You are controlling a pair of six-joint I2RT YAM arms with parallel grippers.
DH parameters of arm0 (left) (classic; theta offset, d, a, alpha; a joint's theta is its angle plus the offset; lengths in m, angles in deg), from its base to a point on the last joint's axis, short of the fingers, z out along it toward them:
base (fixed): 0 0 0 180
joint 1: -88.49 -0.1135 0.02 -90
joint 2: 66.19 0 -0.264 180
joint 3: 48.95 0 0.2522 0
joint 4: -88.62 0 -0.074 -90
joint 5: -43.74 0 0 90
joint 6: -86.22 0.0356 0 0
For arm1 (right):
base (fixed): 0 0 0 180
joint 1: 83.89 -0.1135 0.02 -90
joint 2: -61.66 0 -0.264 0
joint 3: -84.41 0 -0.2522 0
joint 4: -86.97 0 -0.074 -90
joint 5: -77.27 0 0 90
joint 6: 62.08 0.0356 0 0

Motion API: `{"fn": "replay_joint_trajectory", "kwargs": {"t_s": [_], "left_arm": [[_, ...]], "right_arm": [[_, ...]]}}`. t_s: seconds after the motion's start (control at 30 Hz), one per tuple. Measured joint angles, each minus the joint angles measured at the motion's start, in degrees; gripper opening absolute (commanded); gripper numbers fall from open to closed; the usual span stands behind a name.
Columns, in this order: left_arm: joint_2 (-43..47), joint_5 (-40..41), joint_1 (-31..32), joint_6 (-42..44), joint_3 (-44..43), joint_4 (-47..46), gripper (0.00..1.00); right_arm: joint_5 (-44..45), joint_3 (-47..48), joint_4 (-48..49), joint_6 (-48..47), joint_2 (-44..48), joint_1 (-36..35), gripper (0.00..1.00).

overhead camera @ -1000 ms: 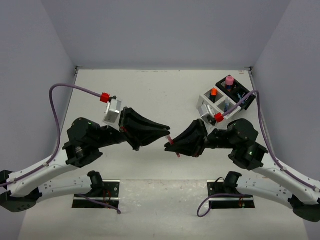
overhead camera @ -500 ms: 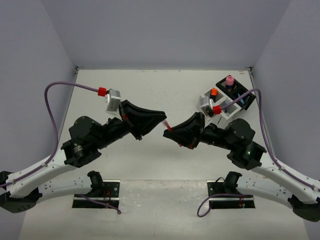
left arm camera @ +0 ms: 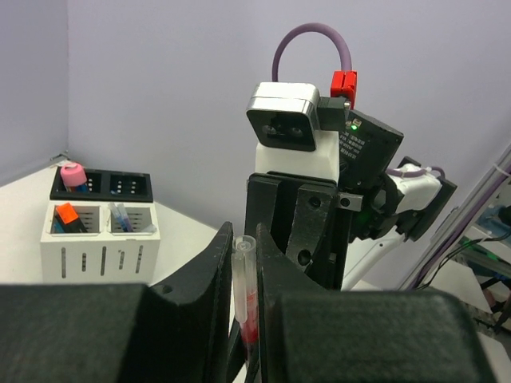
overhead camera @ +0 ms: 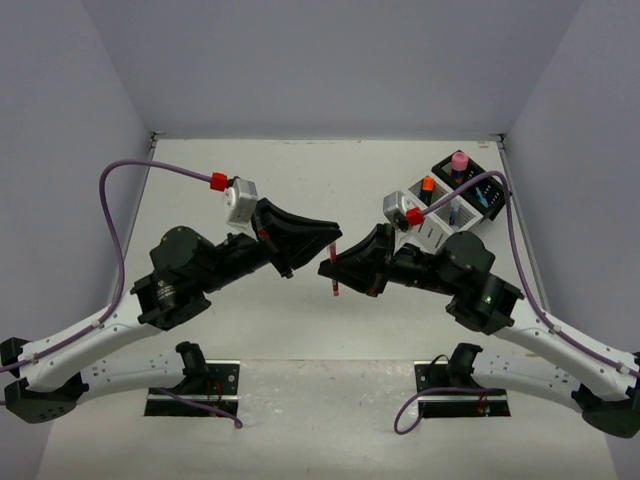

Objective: Sort the stationery into containers
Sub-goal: Close the pen cap on the pen.

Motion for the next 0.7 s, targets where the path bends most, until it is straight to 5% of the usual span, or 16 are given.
{"fn": "replay_joint_trajectory", "kwargs": {"t_s": [0.7], "left_arm": [[1.43, 1.79, -0.25, 2.56, 5.22, -2.21, 0.0]], "right_arm": [[-0.85, 0.7, 1.25, -0.06, -6.64, -0.36, 0.0]]}}
